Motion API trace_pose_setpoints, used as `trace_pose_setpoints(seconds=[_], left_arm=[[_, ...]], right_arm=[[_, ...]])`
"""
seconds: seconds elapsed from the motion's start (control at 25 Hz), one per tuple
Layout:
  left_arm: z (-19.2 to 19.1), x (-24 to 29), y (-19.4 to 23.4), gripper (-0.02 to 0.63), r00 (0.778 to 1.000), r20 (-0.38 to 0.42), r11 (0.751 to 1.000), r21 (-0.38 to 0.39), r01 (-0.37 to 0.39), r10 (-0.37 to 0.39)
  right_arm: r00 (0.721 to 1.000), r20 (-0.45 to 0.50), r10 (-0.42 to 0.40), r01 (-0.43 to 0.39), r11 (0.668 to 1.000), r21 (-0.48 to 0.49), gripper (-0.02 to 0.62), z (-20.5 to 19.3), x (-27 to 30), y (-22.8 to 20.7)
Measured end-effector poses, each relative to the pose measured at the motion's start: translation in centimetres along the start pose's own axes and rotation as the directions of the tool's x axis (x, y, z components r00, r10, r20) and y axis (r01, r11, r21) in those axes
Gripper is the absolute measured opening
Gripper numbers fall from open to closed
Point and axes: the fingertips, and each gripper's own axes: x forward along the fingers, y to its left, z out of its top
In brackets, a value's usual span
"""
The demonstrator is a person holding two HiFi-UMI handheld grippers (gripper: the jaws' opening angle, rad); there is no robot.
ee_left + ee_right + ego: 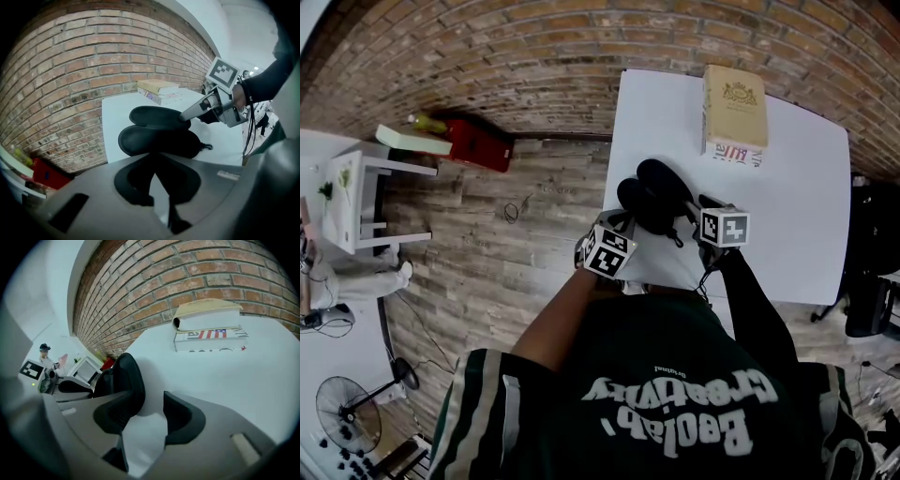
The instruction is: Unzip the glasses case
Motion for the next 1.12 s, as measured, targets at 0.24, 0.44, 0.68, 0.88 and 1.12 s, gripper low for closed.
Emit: trace_pose_setpoints(seconds=[0.24,0.44,0.68,0.88,1.12], left_arm=[[0.4,0.1,0.0,0.008,0.999,0.03,0.999,-0.029,-0.013,0.014],[2.2,-1.1,0.5,0.008,0.995,0.092,0.999,-0.041,-0.025,0.029],[7.6,-4.5,2.2,0.008,0.968,0.231,0.994,-0.064,-0.085,0.098],[13.8,-8.4,4.4,0.008,0.912,0.384,0.989,-0.068,-0.128,0.144],[21.6,-14.6,5.5,0.008,0.809,0.559,0.98,-0.03,-0.198,0.181]], right_arm=[[0.999,0.022,0.029,-0.028,0.999,-0.039,0.206,0.8,-0.6,0.7],[0.986,0.135,0.1,-0.087,0.991,-0.097,0.209,4.1,-2.4,3.0],[0.948,0.272,0.166,-0.089,0.957,-0.275,0.199,9.1,-5.8,5.9],[0.906,0.374,0.198,-0.063,0.937,-0.344,0.201,13.7,-9.3,7.6],[0.827,0.519,0.217,0.01,0.917,-0.4,0.206,19.3,-15.0,9.3]])
